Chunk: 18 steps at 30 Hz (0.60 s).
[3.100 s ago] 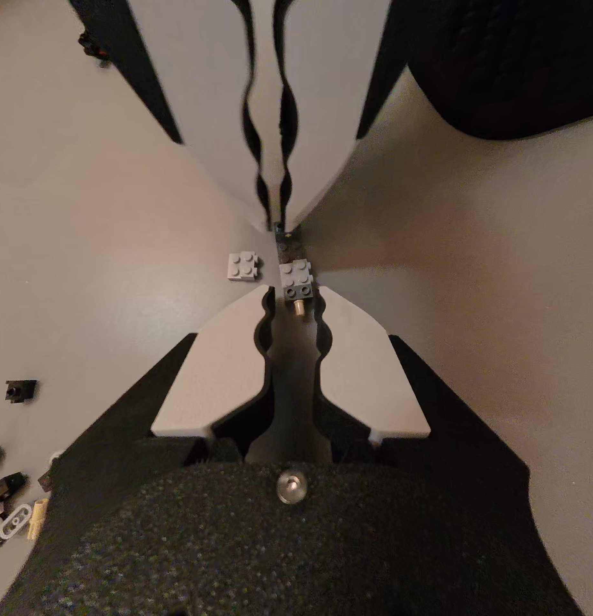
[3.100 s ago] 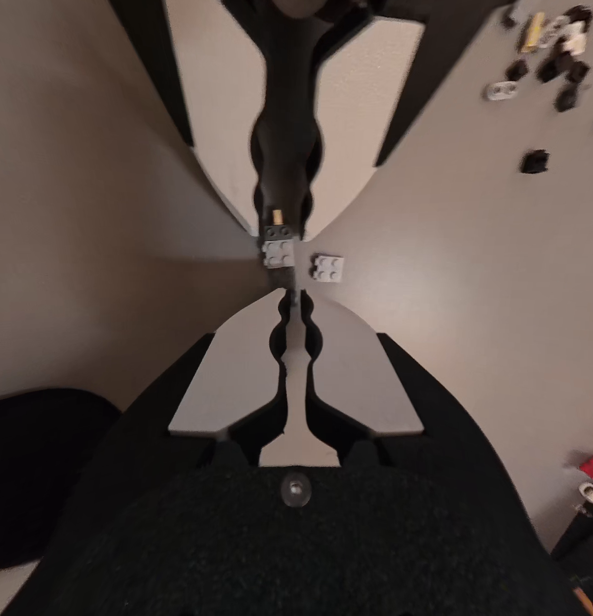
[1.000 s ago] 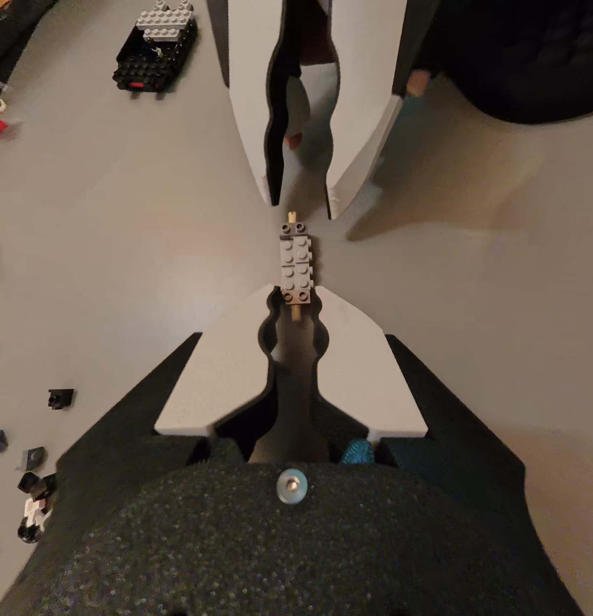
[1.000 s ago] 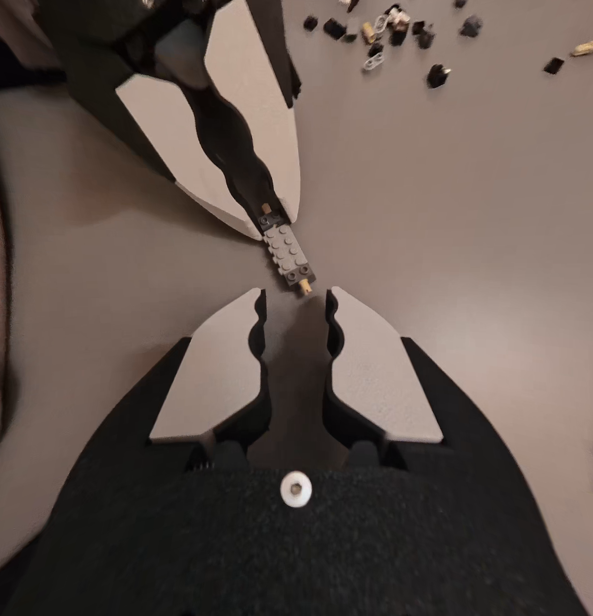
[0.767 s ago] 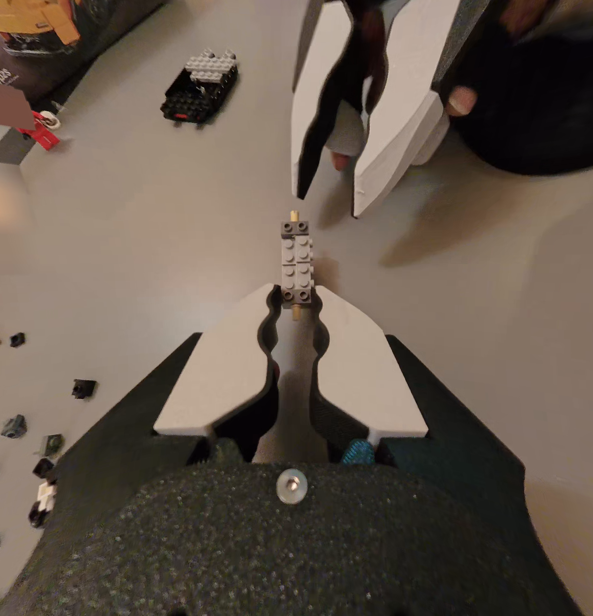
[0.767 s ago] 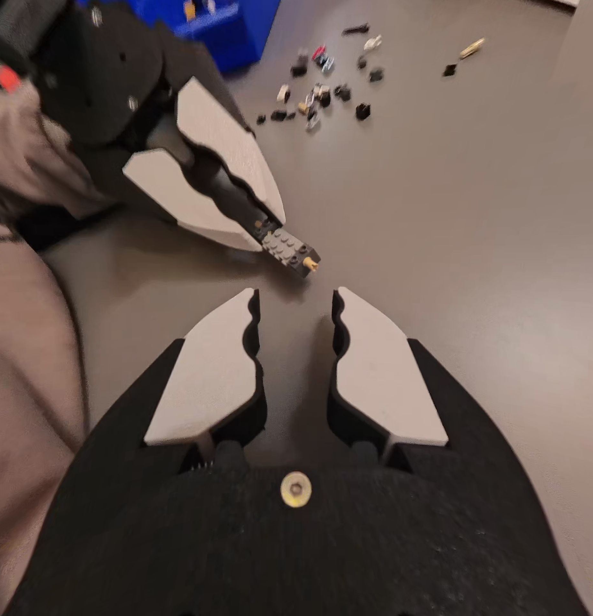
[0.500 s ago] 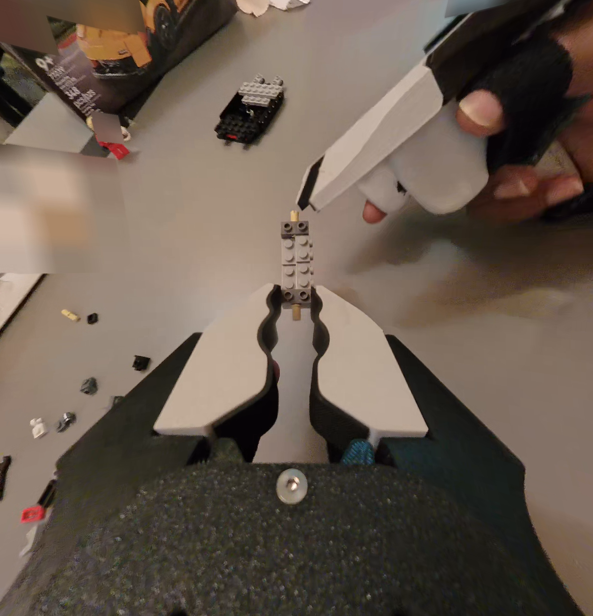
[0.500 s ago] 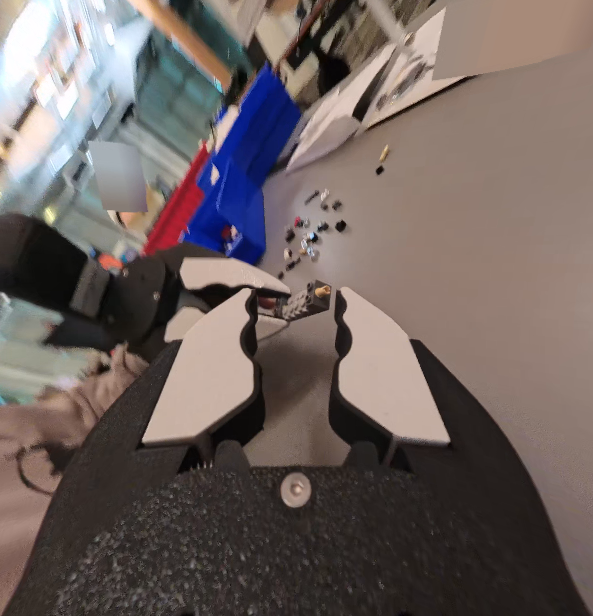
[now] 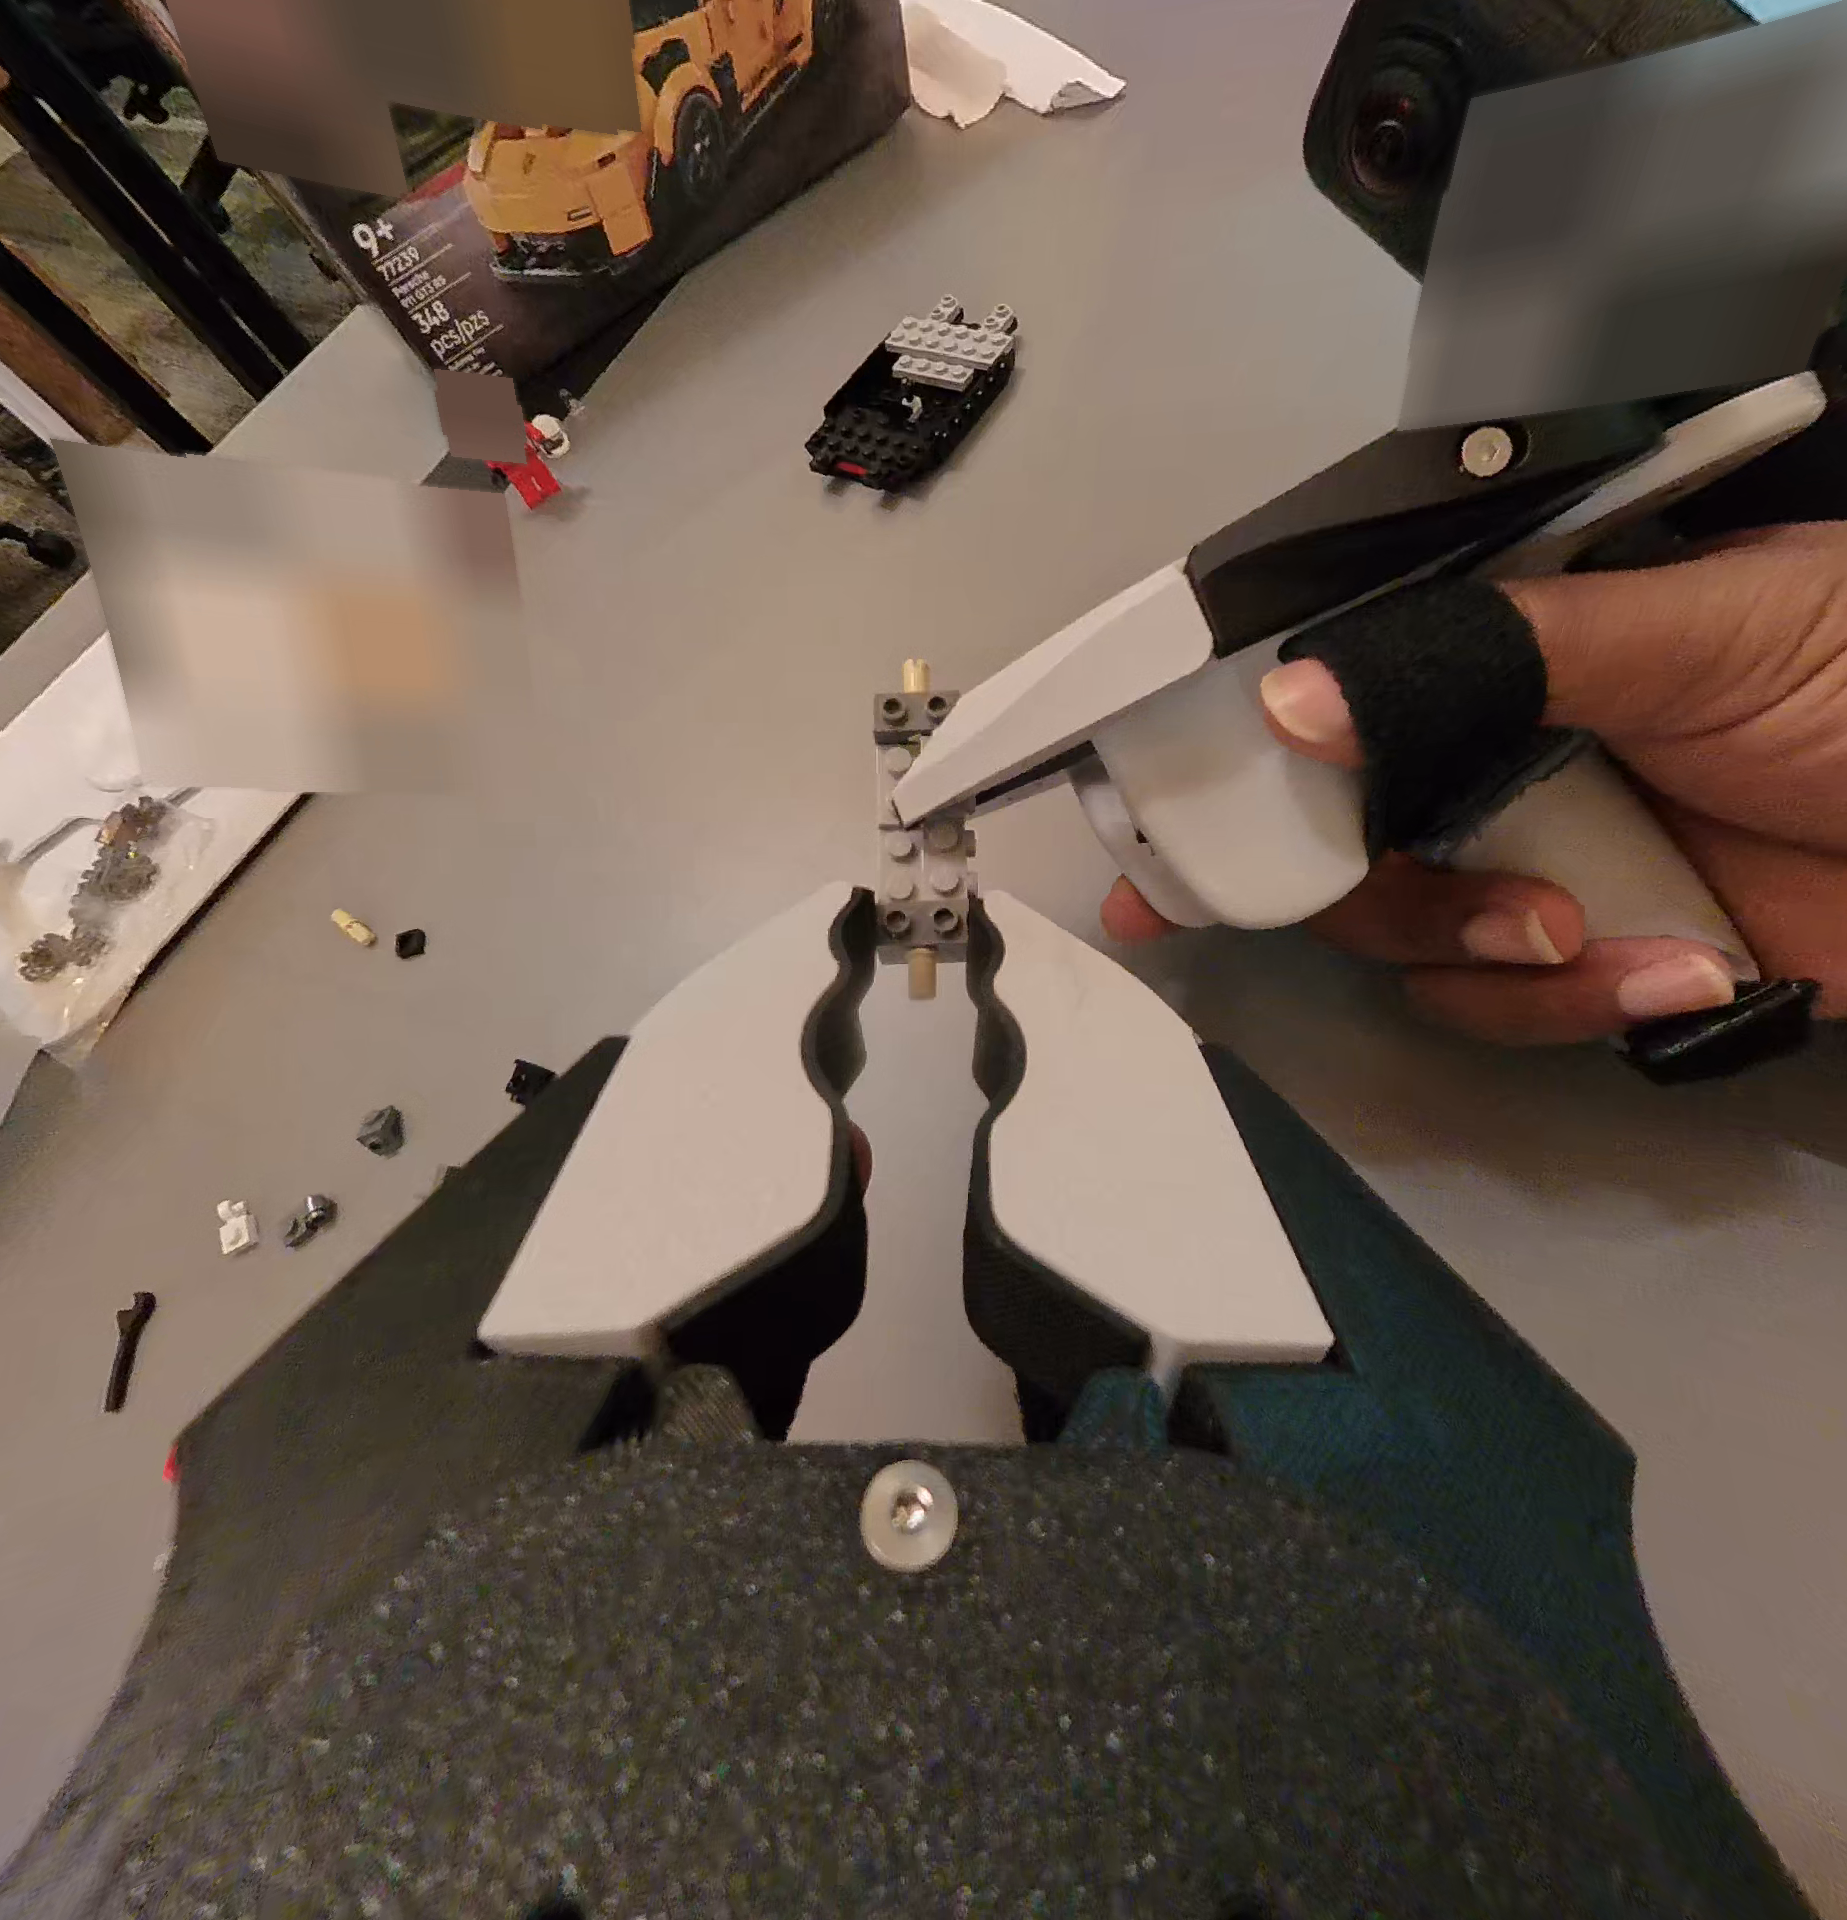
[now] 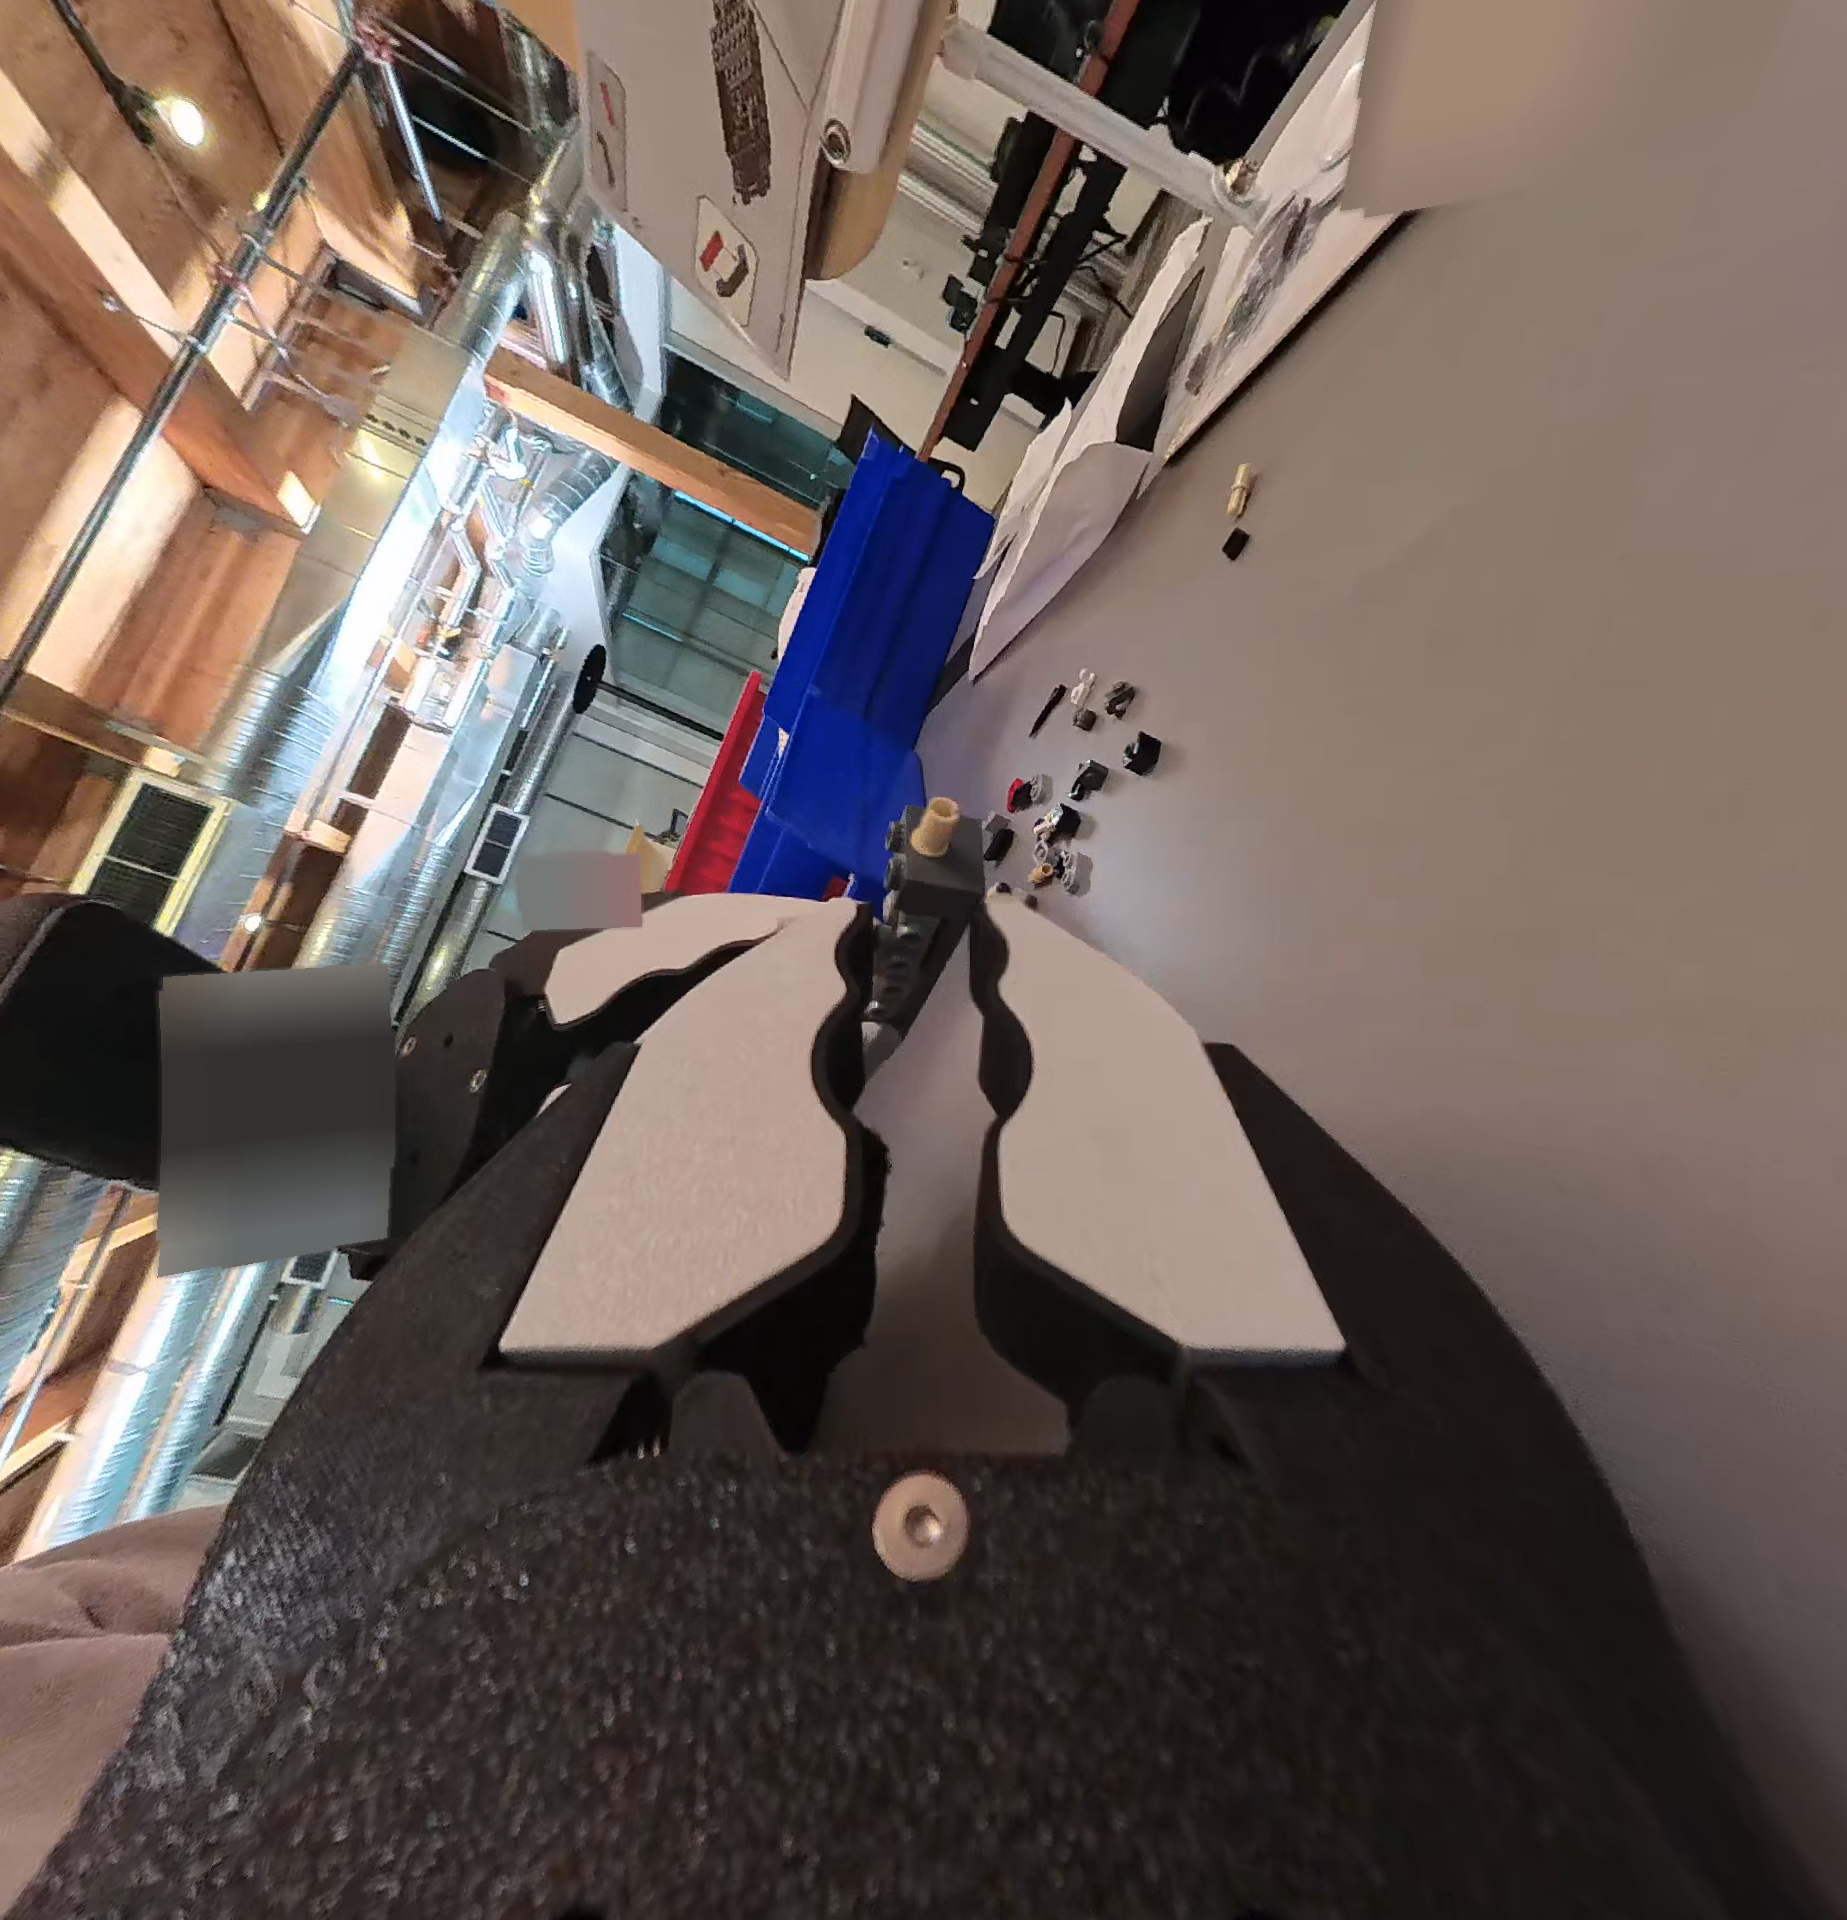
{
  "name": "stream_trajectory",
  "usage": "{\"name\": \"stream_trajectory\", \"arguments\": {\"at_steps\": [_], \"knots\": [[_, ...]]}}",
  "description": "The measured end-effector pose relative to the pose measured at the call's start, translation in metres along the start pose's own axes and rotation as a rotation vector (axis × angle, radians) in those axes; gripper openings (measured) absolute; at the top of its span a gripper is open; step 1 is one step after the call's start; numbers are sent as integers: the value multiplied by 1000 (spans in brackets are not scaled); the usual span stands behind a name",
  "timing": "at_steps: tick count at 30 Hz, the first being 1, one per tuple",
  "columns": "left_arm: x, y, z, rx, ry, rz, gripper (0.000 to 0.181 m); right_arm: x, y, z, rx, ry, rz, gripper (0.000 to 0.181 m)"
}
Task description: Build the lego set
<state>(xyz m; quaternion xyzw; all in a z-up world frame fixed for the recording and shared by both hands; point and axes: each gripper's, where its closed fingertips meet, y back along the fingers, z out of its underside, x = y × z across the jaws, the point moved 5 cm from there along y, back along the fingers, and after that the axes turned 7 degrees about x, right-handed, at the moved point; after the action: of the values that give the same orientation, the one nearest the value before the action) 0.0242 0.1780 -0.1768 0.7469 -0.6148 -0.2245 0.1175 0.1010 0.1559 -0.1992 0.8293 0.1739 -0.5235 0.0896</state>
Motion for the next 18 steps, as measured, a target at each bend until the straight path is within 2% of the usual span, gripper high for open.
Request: {"name": "stream_trajectory", "arguments": {"at_steps": [11, 18], "knots": [[4, 6, -10, 94, 71, 28, 18, -13, 4, -11, -52, 153, -164, 12], [9, 13, -22, 174, -86, -17, 18, -26, 8, -17, -39, 223, -251, 12]]}}
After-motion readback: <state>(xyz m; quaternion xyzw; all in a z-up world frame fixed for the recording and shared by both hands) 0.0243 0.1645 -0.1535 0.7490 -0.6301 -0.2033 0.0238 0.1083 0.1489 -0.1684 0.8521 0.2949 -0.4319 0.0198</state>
